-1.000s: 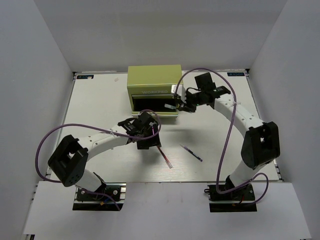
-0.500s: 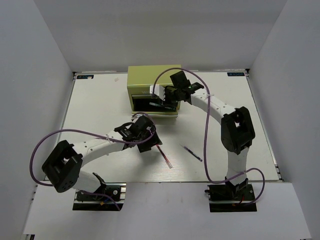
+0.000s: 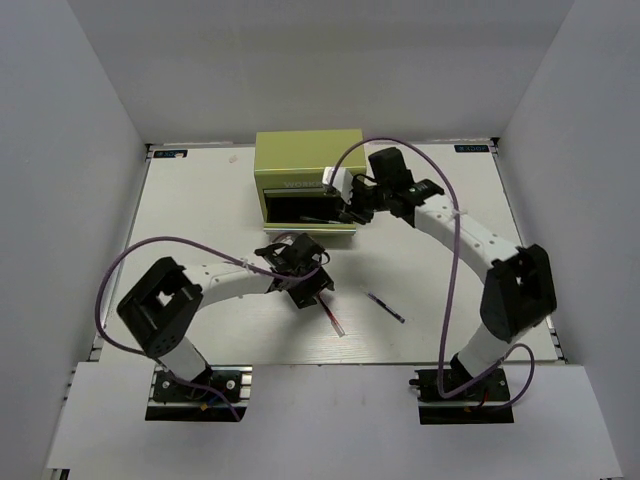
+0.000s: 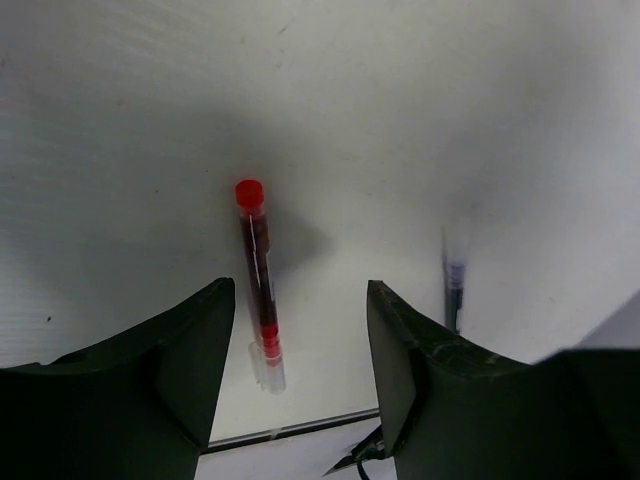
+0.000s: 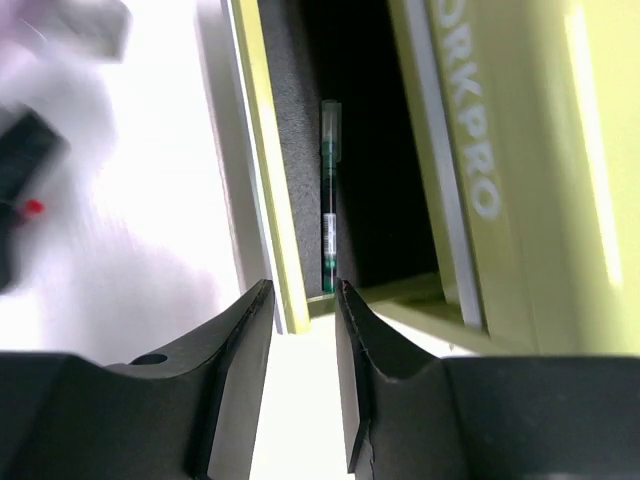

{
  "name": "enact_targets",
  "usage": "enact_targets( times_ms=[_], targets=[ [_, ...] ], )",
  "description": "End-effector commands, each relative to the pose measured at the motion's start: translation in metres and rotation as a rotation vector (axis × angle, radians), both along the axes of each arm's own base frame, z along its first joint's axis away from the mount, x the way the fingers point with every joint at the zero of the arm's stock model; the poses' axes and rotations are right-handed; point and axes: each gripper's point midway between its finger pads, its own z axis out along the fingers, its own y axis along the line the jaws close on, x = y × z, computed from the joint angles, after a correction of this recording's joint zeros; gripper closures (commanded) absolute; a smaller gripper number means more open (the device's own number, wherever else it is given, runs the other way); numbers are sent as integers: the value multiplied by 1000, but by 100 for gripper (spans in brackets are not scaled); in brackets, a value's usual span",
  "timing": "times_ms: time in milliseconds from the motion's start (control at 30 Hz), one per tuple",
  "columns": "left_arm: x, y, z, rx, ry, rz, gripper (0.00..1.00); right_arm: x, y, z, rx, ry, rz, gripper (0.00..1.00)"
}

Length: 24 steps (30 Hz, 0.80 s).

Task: Sort the stationery into containers
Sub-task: Place the pen in the storage box, then pick up the pen from the drawer.

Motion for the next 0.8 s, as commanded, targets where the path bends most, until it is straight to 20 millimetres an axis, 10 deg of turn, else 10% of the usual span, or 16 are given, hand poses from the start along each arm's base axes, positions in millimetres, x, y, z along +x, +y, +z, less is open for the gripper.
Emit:
enact_targets(
  times_ms=[0, 600, 767],
  targets=[
    [-6, -10, 3, 56, 80, 3, 36, -9, -8, 25, 109, 1, -58, 63],
    [-29, -11, -29, 319, 303, -82, 53, -28, -68, -5, 155, 113, -240, 63],
    [-27, -13, -26, 317, 299, -91, 90, -34, -81, -16, 155, 165, -291, 49]
  ],
)
